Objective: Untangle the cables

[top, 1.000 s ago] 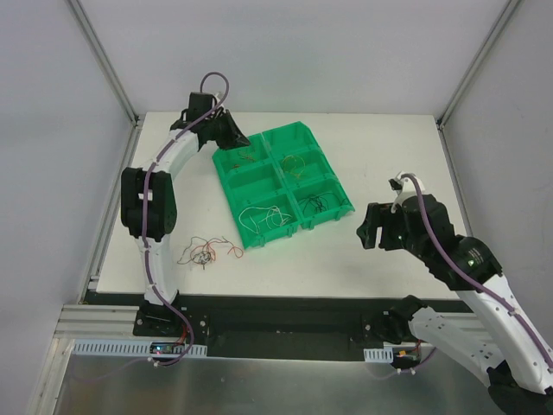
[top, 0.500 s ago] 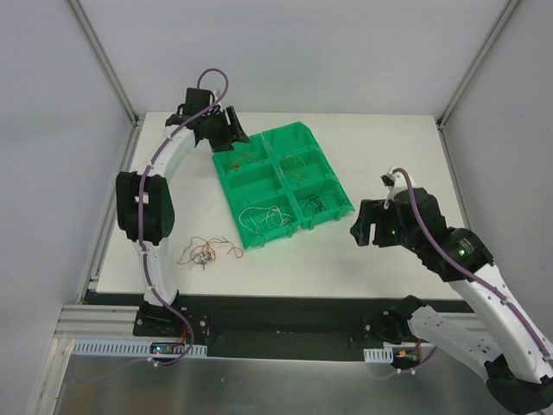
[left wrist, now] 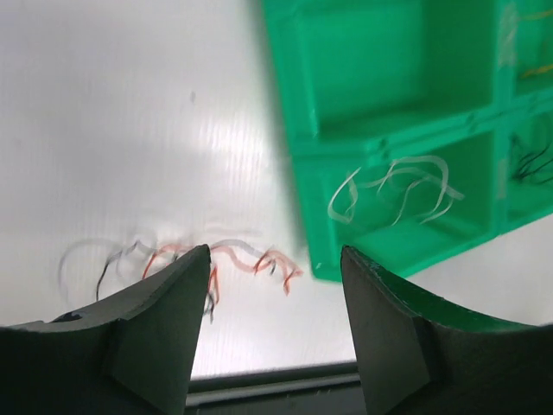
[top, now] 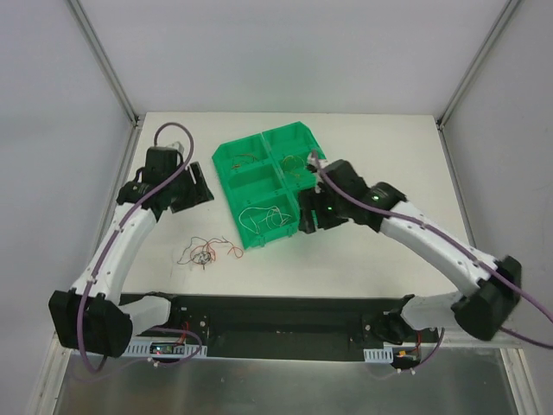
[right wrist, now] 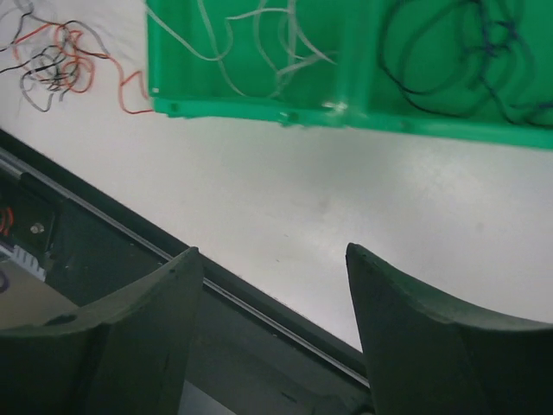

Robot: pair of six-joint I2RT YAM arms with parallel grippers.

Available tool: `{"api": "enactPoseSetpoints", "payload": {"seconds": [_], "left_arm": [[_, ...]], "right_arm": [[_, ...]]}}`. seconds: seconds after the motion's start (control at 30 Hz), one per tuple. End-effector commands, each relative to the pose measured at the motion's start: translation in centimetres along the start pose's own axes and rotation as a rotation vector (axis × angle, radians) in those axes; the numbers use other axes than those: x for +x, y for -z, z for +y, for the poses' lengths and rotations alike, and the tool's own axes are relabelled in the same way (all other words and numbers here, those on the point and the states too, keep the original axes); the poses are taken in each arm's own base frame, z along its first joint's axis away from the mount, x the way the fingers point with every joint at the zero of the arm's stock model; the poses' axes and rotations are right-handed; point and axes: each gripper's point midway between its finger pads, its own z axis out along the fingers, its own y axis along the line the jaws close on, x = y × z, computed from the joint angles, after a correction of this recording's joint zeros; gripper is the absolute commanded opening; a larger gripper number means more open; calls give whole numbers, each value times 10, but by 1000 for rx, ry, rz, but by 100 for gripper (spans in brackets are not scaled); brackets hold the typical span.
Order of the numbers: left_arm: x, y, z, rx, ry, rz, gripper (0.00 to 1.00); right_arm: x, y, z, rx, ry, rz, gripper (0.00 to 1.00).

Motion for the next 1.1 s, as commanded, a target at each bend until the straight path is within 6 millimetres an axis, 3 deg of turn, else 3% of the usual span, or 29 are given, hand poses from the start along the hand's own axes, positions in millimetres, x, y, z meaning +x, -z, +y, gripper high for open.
{"api": "enactPoseSetpoints", "payload": {"seconds": [0.0,0.13,0.17,0.2,0.37,0.53,0.63,0.7,0.8,0.9,0.97,1.03,1.07], "left_arm": [[66,8,30,-56,50,147,61],[114,4,34,-26,129,302,57],[132,1,40,-36,149,358,54],[137,1,44,-50,149,373,53],[157,-2,72,-173,153,406,55],[159,-7,72,-195,208,435,55],[163,-12,72,-197,246,469,53],[166,-13,71,-195,266,485,52],[166,-15,72,-195,278,482,51],[164,-16,78,-216,268,472,51],[165,-18,82,-231,273,482,51],[167,-22,87,-252,293,503,50],[169,-25,90,-264,306,515,50]], "right_arm": [[-23,-36,69,-131,48,54,68],[-13,-87,127,-206,84,126,67],[-9,-103,150,-237,107,132,67],[-7,-110,162,-247,122,141,67],[12,-144,194,-213,219,177,67],[20,-177,192,-138,199,176,65],[14,-195,168,1,220,119,63],[15,-204,163,24,232,117,62],[16,-214,172,-11,245,120,57],[16,-222,178,-19,267,132,47],[16,-224,179,-26,287,135,30],[17,-220,181,-40,309,148,5],[17,-216,183,-53,319,159,1]]}}
